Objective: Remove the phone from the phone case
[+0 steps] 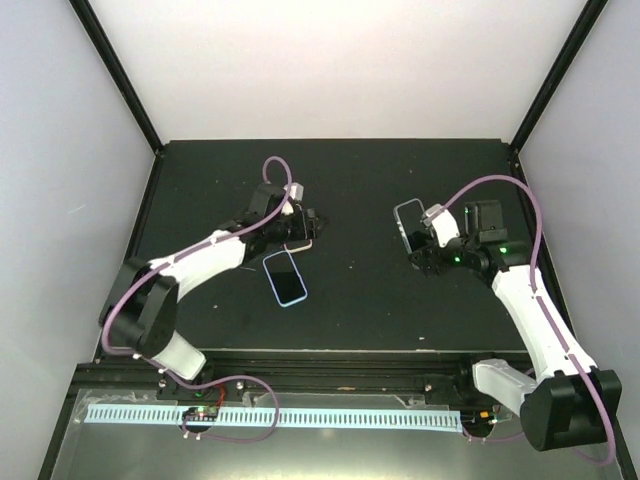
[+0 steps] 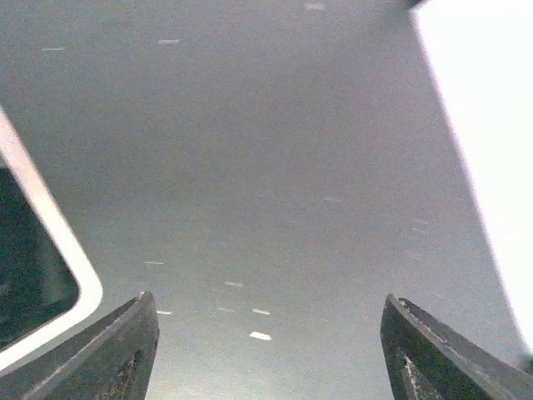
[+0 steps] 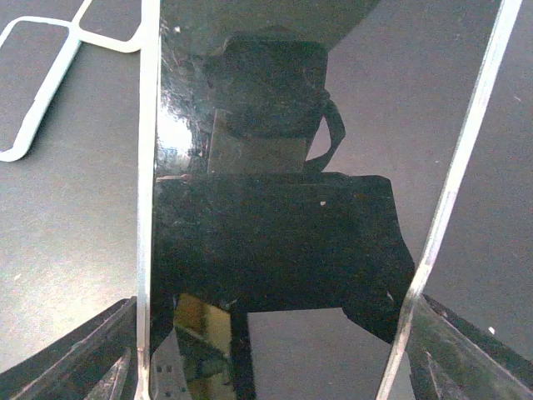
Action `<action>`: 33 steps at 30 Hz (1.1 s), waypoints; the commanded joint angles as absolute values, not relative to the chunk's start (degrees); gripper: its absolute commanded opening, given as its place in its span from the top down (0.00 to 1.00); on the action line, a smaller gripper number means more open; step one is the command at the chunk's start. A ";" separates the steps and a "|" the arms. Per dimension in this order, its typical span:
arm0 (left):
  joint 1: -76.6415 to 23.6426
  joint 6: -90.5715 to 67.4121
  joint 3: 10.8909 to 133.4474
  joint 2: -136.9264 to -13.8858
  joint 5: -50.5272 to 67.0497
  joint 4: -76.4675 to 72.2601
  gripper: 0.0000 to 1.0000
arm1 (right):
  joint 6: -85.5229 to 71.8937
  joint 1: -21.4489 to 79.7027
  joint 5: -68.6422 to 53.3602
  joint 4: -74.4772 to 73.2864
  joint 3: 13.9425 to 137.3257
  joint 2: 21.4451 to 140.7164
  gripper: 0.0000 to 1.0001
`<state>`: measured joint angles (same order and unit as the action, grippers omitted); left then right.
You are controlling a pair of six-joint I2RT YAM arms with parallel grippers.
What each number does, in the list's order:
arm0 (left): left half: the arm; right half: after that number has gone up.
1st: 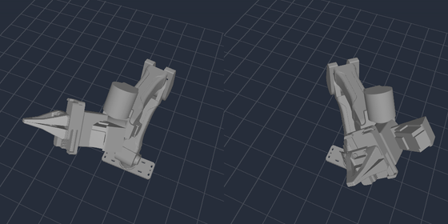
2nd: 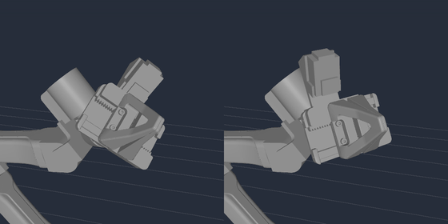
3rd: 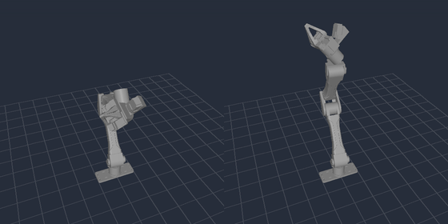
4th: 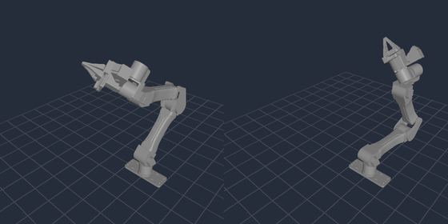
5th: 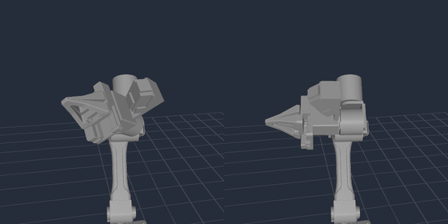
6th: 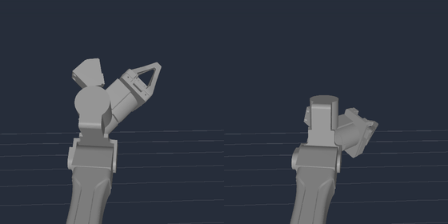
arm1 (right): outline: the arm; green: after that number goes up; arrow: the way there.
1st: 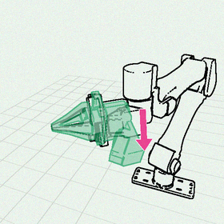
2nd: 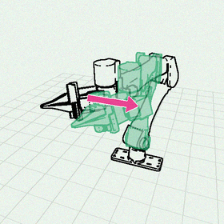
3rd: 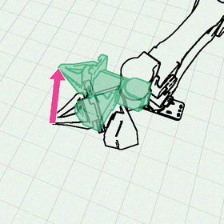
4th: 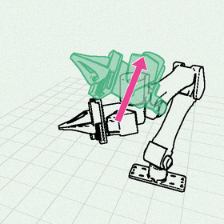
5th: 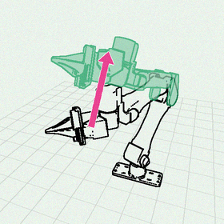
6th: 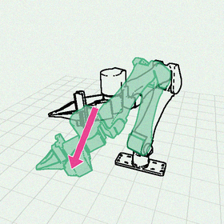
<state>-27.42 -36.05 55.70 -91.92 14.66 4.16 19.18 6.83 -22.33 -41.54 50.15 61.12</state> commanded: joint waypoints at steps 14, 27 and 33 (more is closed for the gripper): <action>-37.31 -43.20 54.20 -76.03 24.70 -7.64 0.31 | 22.81 25.92 -10.14 -44.13 66.58 69.54 0.48; -38.60 -50.66 60.19 -85.33 22.85 -14.92 0.55 | 18.04 31.55 -7.39 -41.51 70.10 74.20 0.48; -39.26 -51.52 60.74 -86.70 22.53 -17.10 0.68 | 15.79 32.78 -6.76 -41.08 70.20 74.92 0.48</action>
<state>-38.41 -50.02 58.04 -86.02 23.09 -13.04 18.17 31.97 -7.75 -44.82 67.92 75.22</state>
